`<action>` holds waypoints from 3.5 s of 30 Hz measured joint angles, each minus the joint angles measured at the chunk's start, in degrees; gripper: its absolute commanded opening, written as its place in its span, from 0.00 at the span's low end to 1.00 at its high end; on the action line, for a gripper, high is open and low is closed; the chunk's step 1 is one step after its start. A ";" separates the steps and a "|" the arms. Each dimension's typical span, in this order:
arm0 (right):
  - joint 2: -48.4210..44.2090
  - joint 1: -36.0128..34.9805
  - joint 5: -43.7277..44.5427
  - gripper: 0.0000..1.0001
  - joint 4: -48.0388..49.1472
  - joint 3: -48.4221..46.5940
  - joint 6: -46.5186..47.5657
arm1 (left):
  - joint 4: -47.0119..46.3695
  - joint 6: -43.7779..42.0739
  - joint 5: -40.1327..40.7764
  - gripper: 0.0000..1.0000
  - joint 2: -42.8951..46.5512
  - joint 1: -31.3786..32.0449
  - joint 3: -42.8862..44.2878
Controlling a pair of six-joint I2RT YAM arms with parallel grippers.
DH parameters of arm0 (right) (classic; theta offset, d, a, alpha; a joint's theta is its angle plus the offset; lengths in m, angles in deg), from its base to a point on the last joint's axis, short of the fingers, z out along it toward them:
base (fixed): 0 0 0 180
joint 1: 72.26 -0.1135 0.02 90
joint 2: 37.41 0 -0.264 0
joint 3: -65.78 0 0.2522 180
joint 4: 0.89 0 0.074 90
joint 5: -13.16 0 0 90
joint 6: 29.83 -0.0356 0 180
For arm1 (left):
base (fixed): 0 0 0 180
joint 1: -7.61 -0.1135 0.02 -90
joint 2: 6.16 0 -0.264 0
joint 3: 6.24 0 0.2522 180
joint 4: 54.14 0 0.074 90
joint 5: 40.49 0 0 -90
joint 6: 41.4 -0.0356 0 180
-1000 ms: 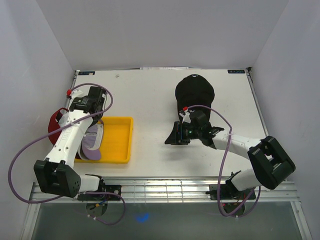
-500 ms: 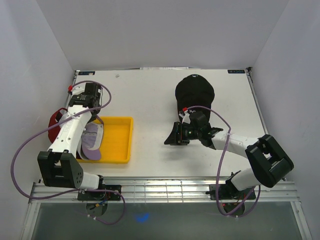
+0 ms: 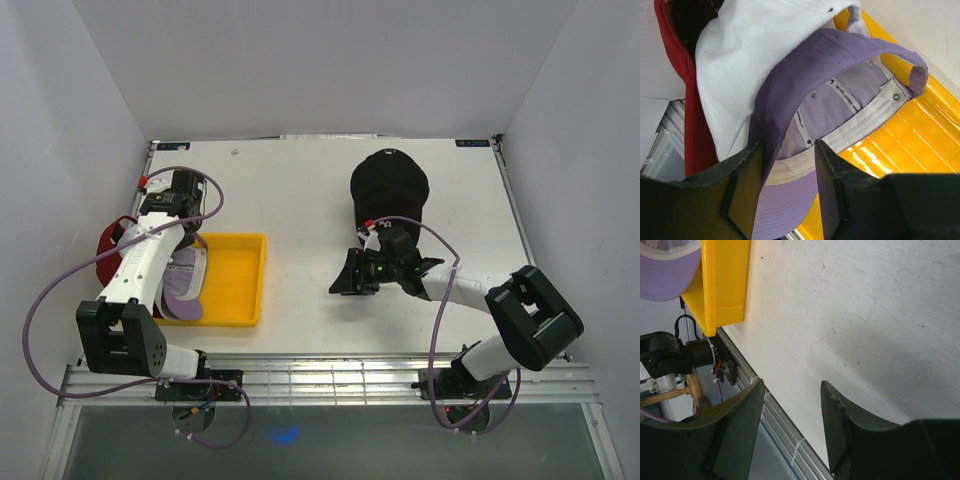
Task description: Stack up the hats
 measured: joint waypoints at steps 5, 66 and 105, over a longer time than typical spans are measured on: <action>0.15 0.00 -0.20 0.55 1.09 0.46 -0.59 | 0.39 0.92 0.63 0.52 0.00 -0.04 -0.52; 27.17 -33.81 33.05 0.66 -30.62 -70.14 17.22 | 6.91 6.86 -16.50 0.00 5.27 8.07 6.88; 22.45 -38.10 50.07 0.08 -17.94 -54.38 15.93 | -0.24 0.04 -33.38 0.69 7.32 9.79 19.89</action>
